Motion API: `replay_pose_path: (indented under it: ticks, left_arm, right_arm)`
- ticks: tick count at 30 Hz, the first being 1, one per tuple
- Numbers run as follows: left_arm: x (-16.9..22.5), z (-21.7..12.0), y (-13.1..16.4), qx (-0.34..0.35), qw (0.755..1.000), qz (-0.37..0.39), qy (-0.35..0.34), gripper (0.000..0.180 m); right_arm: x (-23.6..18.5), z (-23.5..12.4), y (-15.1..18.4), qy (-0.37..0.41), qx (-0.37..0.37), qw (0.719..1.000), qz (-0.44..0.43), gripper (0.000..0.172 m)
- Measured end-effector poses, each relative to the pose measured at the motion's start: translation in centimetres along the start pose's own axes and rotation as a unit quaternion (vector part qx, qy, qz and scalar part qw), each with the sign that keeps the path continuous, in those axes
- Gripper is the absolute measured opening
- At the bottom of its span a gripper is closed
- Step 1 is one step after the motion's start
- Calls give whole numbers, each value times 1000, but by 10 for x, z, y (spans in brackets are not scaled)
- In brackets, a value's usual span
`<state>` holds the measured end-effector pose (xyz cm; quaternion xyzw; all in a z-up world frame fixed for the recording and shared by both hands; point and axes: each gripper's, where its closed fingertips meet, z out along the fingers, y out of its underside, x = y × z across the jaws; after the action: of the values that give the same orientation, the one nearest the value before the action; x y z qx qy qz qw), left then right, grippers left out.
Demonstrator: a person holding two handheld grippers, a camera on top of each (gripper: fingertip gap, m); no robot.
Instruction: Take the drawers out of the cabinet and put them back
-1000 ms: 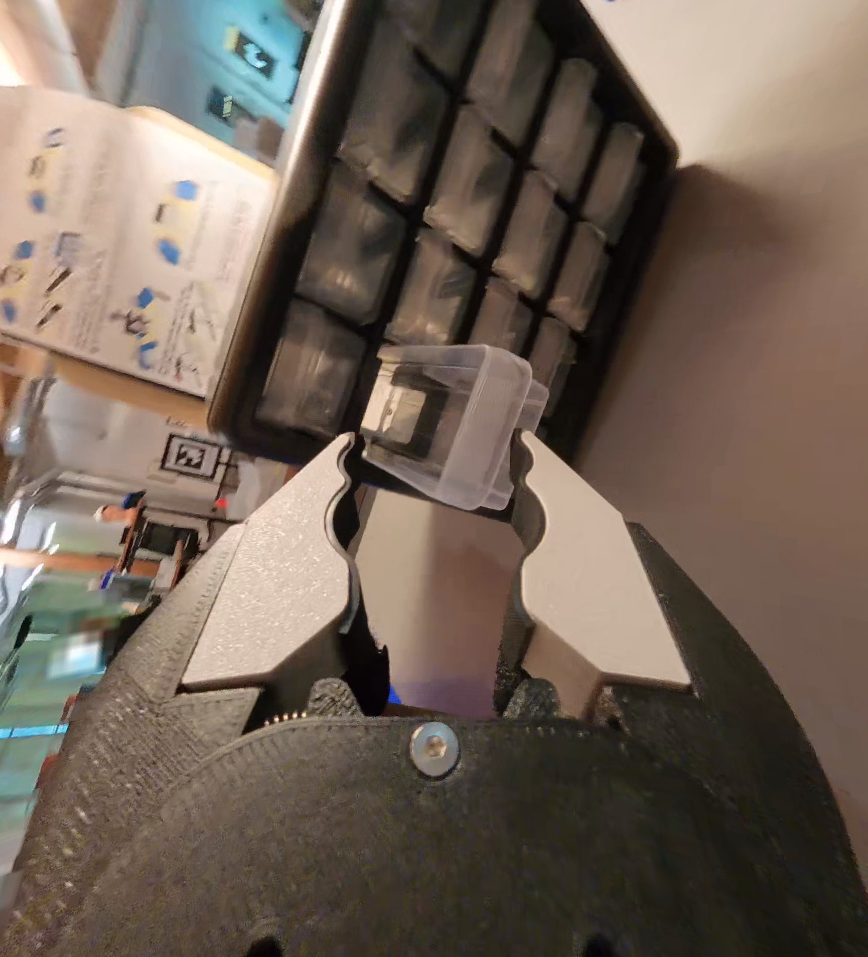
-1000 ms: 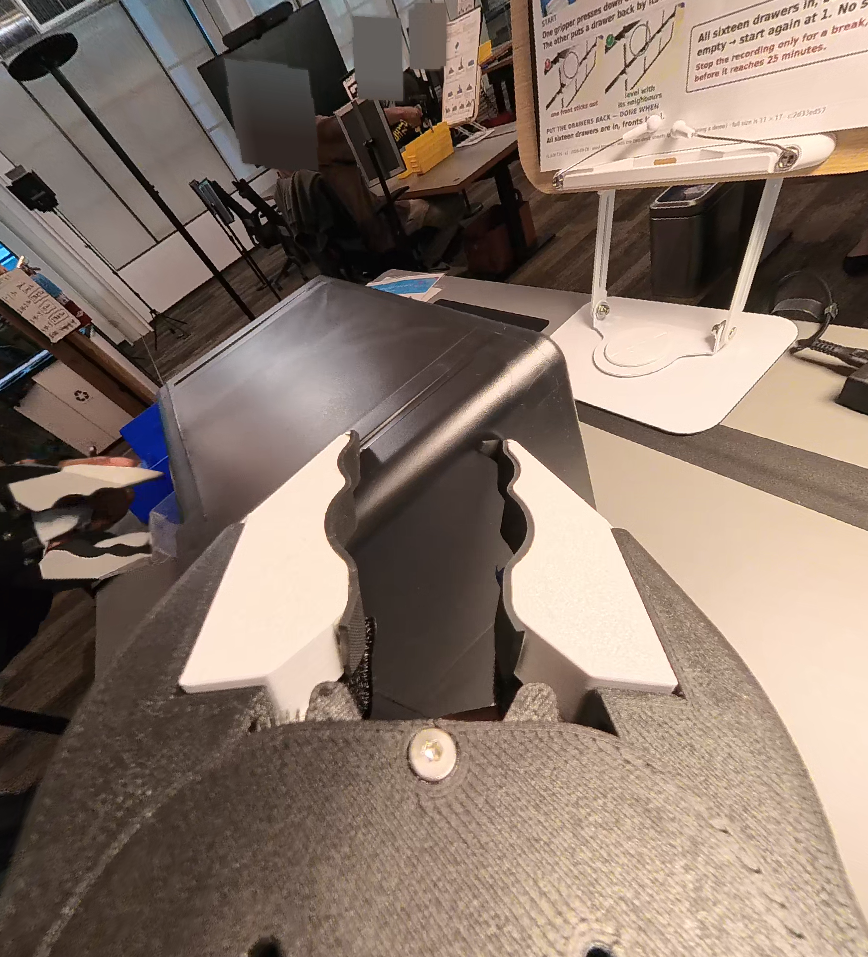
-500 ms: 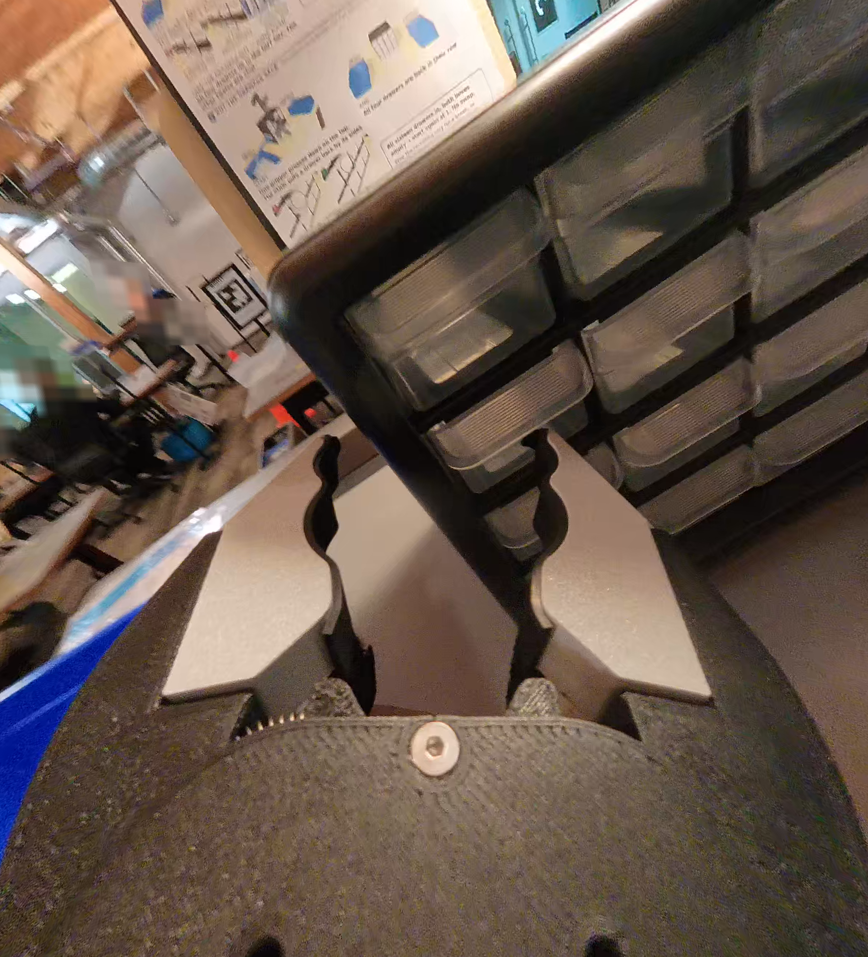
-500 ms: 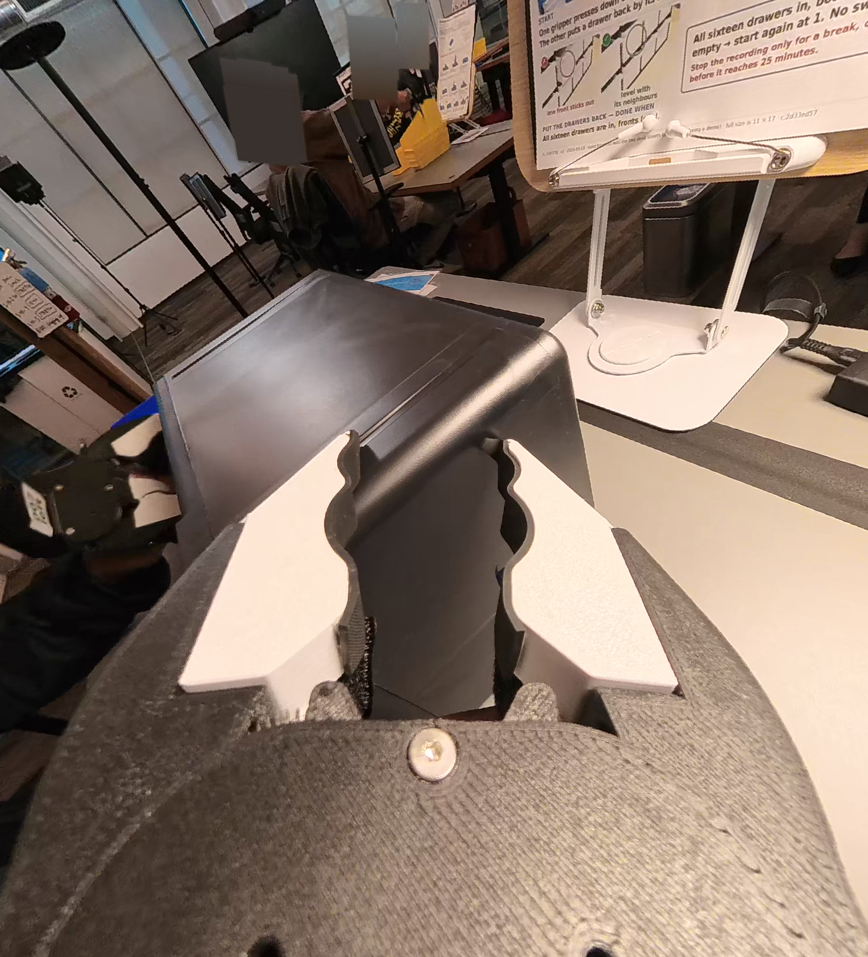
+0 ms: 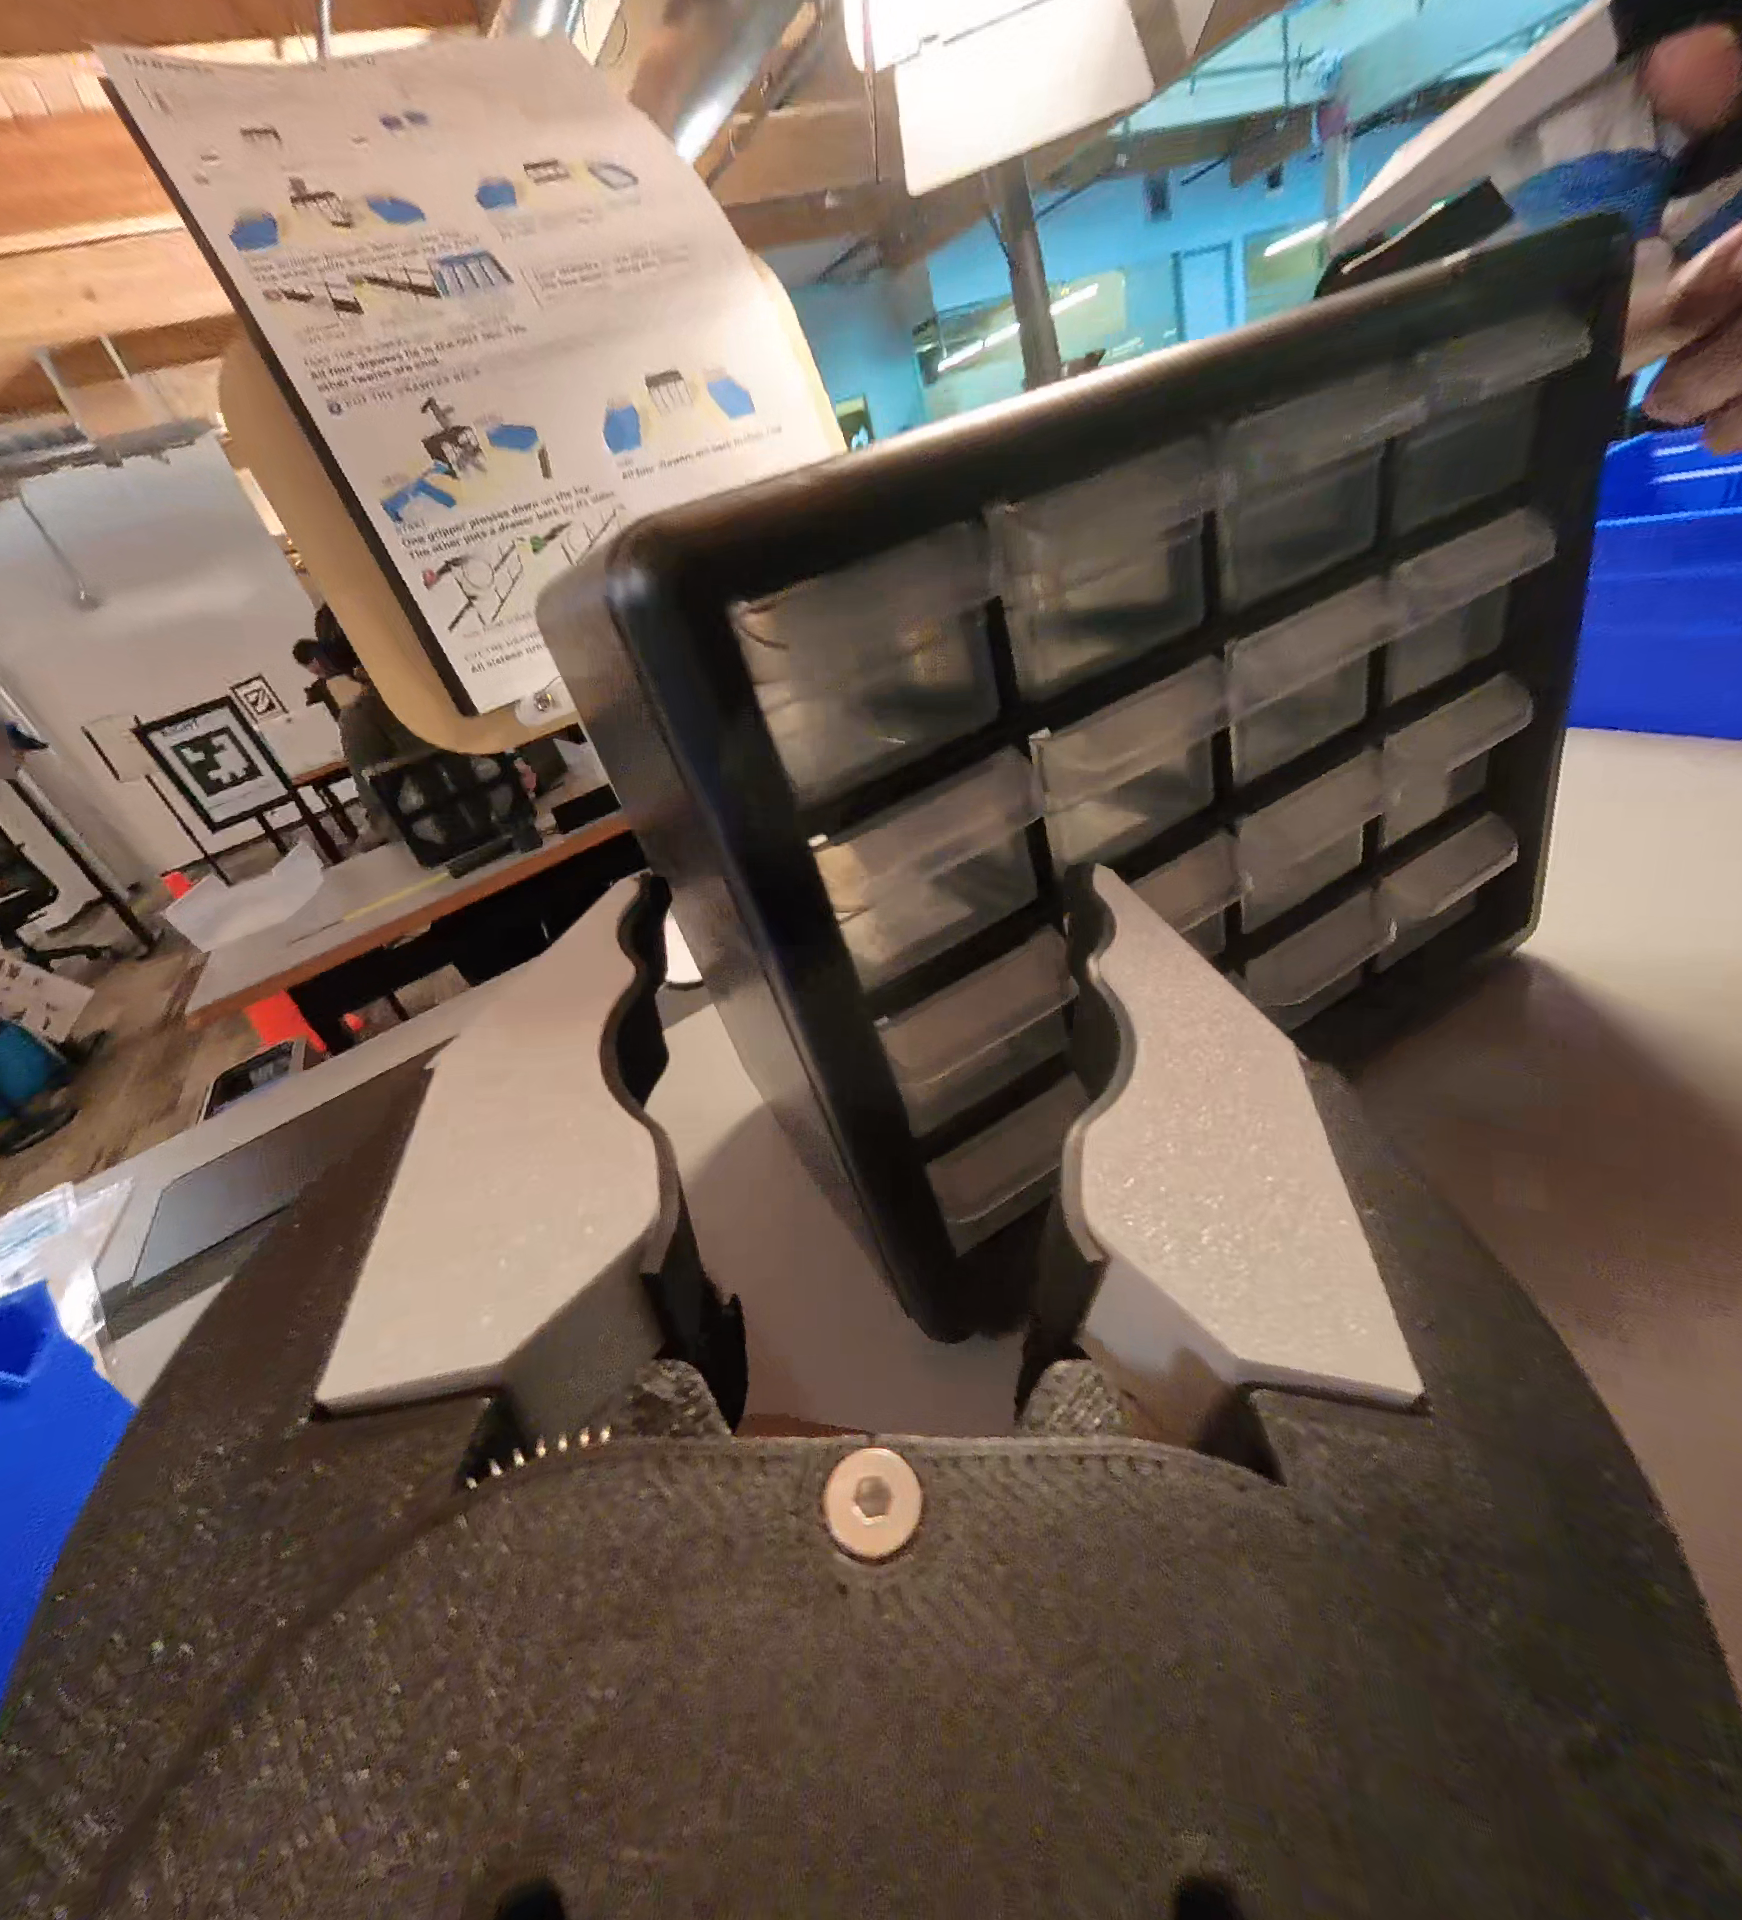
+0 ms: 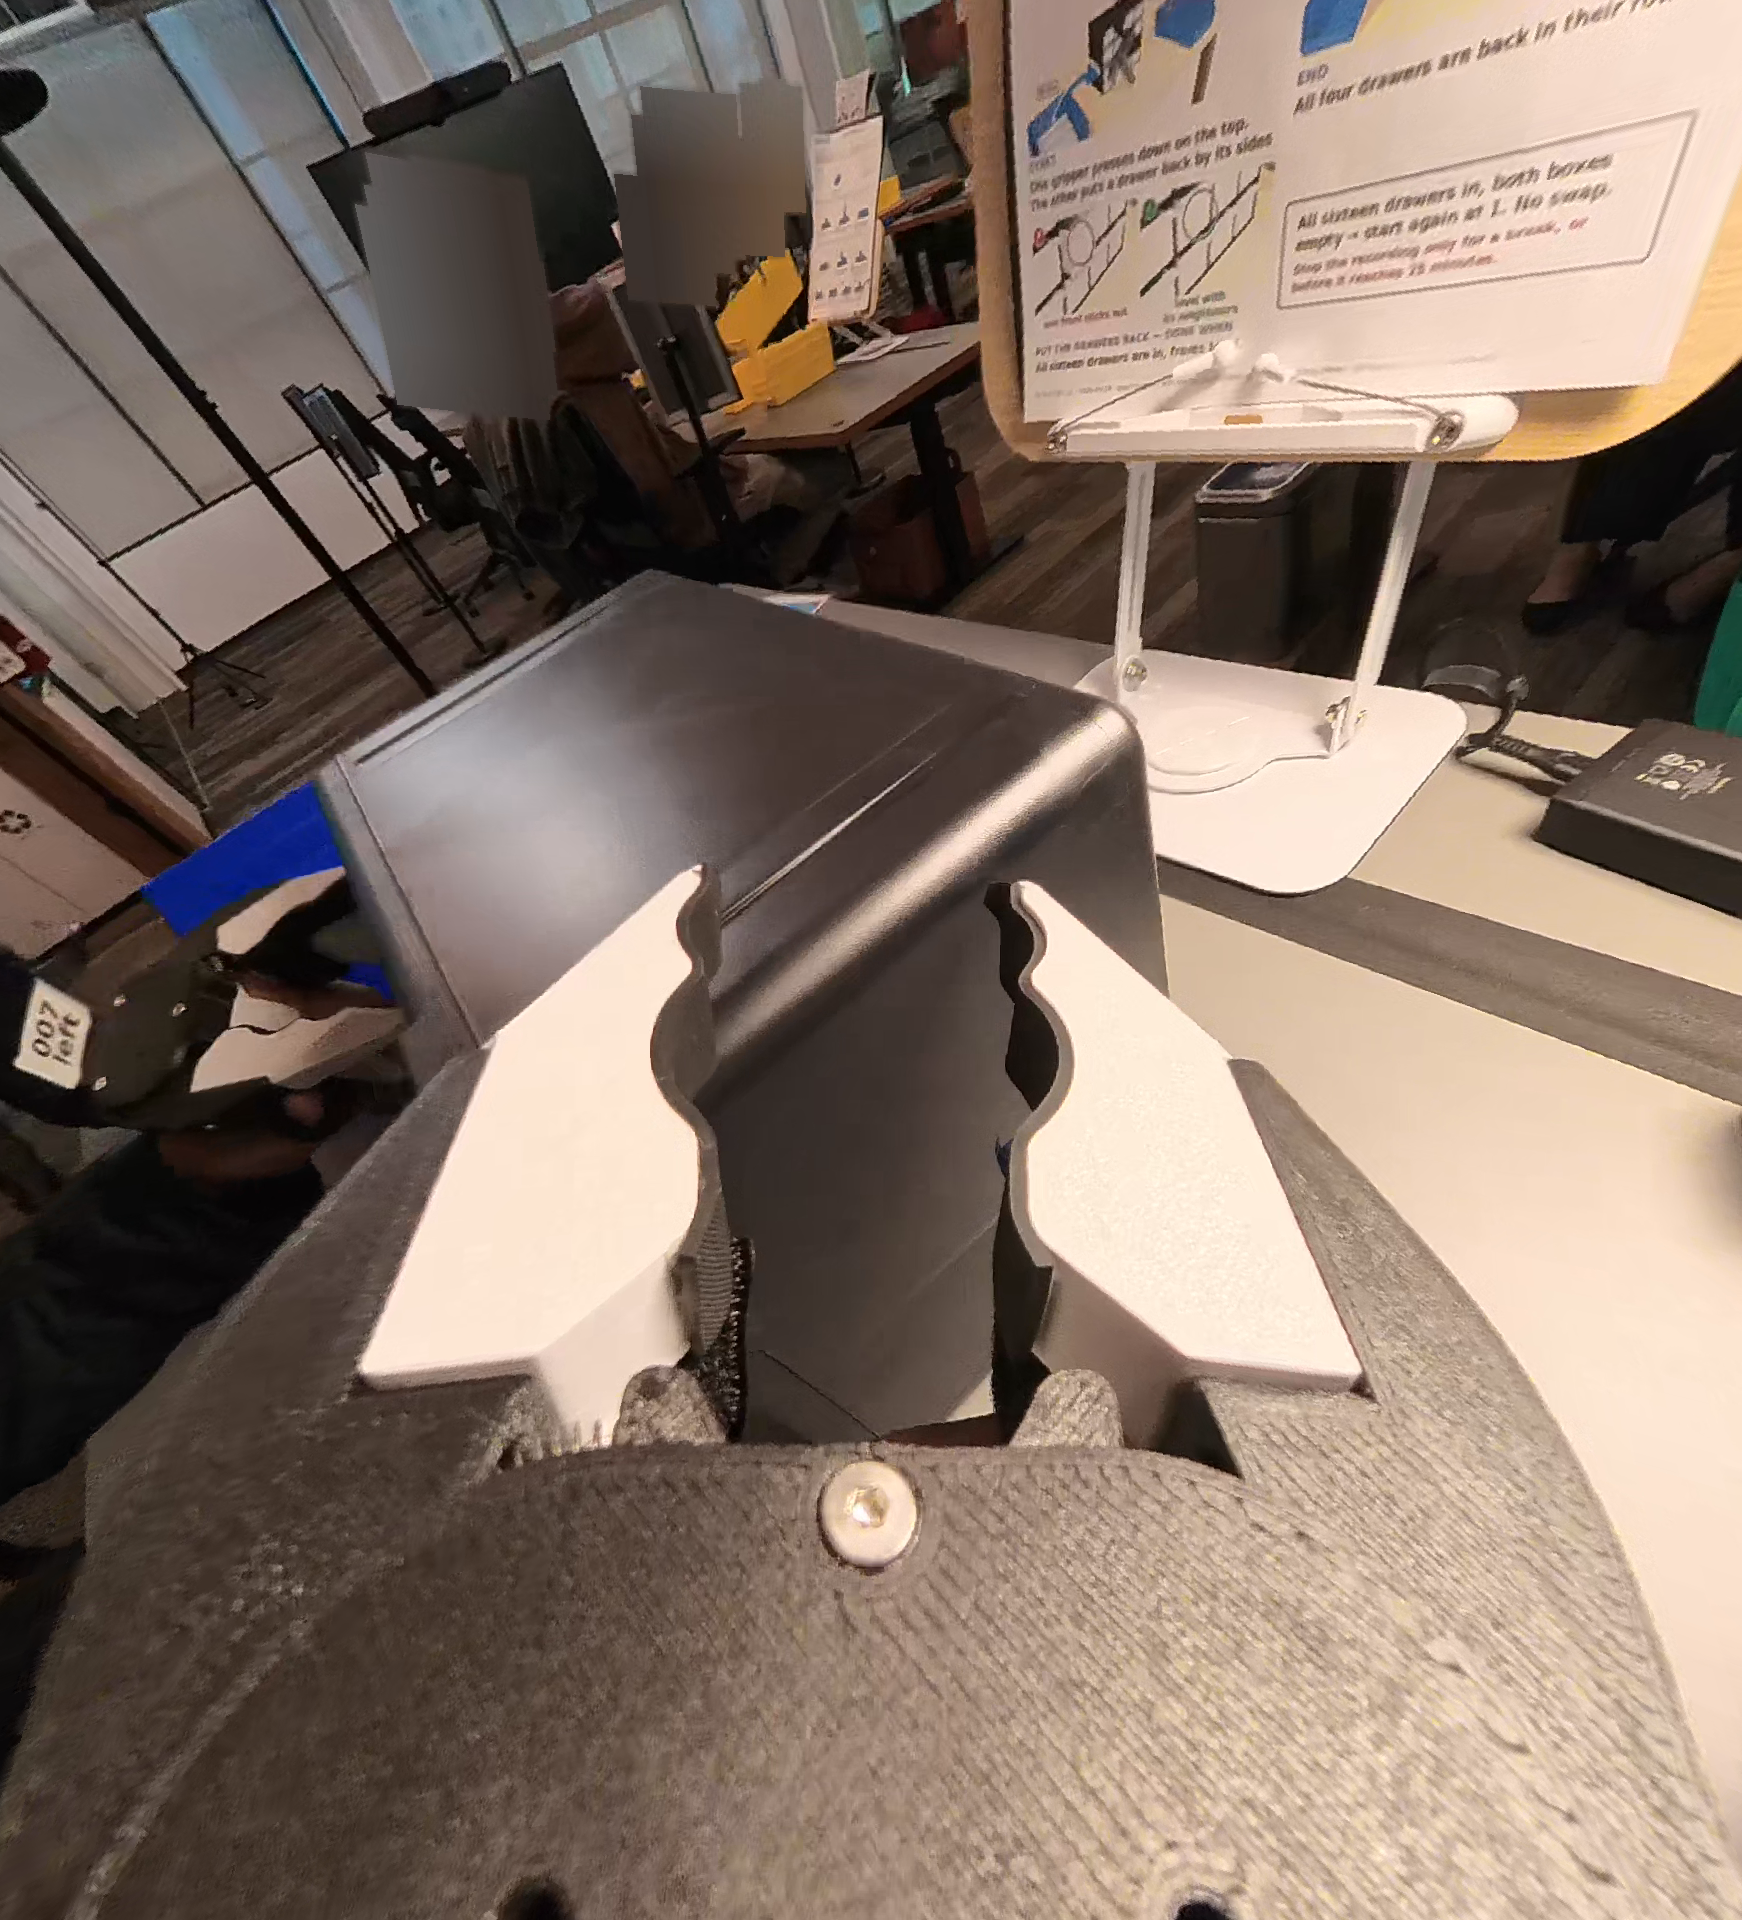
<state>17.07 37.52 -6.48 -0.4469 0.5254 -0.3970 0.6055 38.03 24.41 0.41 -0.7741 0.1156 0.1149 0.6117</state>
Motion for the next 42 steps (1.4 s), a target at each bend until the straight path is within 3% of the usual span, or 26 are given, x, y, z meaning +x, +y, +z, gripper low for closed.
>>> replay_pose_path:
  ticks: [4, 8, 11, 15, 25, 42]
  left_arm:
    - [-12, -7, 1, 9, 1000, -21, 8, 76]
    - [-15, -4, 11, 6, 997, -71, 26, 76]
    - [-8, 0, 18, 0, 993, -106, 51, 77]
    - [4, 6, 34, -28, 993, -93, 72, 77]
    - [15, 13, 44, -49, 989, -104, 97, 78]
    - [28, 6, 41, -77, 987, -62, 125, 72]
  right_arm:
    - [-7, -30, 10, 30, 69, 997, 3, 58]
    - [-10, -62, 42, 55, 127, 990, -1, 59]
    - [-12, -70, 69, 57, 140, 988, -11, 61]
    - [-20, -65, 89, 16, 165, 986, -5, 62]
    - [-7, -29, 130, 69, 62, 992, -80, 66]
    - [-10, -17, 142, 49, 44, 994, -84, 64]
